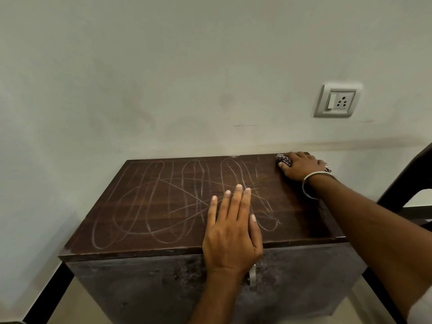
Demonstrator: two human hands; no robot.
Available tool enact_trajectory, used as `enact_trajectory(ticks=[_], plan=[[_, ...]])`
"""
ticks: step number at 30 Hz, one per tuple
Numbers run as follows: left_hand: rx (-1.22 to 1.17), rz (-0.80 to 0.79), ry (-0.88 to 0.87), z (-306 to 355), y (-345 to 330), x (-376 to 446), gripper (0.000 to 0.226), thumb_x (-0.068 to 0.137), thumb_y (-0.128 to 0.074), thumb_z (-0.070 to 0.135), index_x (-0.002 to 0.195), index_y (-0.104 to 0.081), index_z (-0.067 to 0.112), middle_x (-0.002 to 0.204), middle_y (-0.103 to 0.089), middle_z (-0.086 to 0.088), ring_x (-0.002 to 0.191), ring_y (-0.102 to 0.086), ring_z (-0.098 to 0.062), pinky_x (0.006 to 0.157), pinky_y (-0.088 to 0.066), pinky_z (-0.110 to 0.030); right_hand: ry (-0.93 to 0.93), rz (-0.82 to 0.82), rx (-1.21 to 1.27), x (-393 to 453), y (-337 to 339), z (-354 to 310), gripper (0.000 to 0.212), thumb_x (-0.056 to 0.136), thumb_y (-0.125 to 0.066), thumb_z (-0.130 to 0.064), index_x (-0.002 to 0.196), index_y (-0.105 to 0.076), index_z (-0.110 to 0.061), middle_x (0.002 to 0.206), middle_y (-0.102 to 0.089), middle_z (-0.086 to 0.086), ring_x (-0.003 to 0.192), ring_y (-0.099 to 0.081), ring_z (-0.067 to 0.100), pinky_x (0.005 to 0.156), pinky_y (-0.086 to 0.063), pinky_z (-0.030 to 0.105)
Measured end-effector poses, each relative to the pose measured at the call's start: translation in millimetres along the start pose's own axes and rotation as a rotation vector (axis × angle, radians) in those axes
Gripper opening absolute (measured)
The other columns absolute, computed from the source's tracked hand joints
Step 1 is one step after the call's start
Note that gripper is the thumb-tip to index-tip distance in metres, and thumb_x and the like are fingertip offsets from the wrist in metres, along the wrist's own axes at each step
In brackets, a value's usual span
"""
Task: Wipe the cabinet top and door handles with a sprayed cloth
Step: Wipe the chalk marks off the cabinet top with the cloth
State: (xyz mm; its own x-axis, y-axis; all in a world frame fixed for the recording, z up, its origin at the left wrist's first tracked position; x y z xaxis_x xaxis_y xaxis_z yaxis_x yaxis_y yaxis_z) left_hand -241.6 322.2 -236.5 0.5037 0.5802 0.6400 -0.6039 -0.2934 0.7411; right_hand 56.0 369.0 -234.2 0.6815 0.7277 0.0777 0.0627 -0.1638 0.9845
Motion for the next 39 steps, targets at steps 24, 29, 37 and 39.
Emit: enact_trajectory(ticks=[24,29,37,39], plan=[[-0.02,-0.03,-0.001,1,-1,0,0.055,0.093,-0.038,0.035,0.146,-0.043,0.021,0.151,-0.043,0.003,0.139,-0.04,-0.016,0.116,-0.021,-0.042,0.095,-0.043,-0.021,22,-7,-39,0.059,0.094,-0.034,-0.058,0.146,-0.029,-0.031,0.155,-0.029,0.001,0.141,-0.027,0.031,0.114,-0.017,0.054],[-0.038,-0.036,0.004,0,-1,0,0.055,0.093,-0.037,0.035,0.145,-0.043,0.021,0.15,-0.044,0.002,0.139,-0.04,-0.016,0.116,-0.022,-0.042,0.192,-0.024,-0.003,22,-15,-82,0.057,0.092,-0.037,-0.056,0.144,-0.033,-0.033,0.154,-0.024,-0.003,0.14,-0.02,0.031,0.113,-0.018,0.052],[-0.04,-0.035,0.002,0,-1,0,0.054,0.093,-0.037,0.035,0.146,-0.042,0.021,0.151,-0.043,0.003,0.139,-0.04,-0.016,0.116,-0.022,-0.042,0.119,0.0,0.02,30,-4,-39,0.052,0.094,-0.04,-0.05,0.141,-0.036,-0.028,0.149,-0.035,0.003,0.136,-0.03,0.034,0.111,-0.026,0.051],[-0.035,-0.033,0.002,-1,-1,1,0.054,0.093,-0.037,0.035,0.146,-0.043,0.02,0.151,-0.043,0.002,0.139,-0.04,-0.016,0.116,-0.022,-0.042,0.112,0.017,0.022,30,-6,-33,0.052,0.093,-0.04,-0.053,0.14,-0.036,-0.029,0.147,-0.038,0.004,0.135,-0.031,0.034,0.11,-0.027,0.051]])
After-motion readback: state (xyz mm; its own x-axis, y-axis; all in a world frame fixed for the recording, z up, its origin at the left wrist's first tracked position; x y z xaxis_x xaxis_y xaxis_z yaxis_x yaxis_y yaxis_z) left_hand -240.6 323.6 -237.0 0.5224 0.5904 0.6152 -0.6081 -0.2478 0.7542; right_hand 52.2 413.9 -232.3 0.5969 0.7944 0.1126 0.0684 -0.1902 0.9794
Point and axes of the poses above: each hand's wrist, its own x-axis towards the middle knuckle, its own y-axis out of the back of the hand, z = x × y, the point moved 9 cm from there along x, towards the middle knuckle
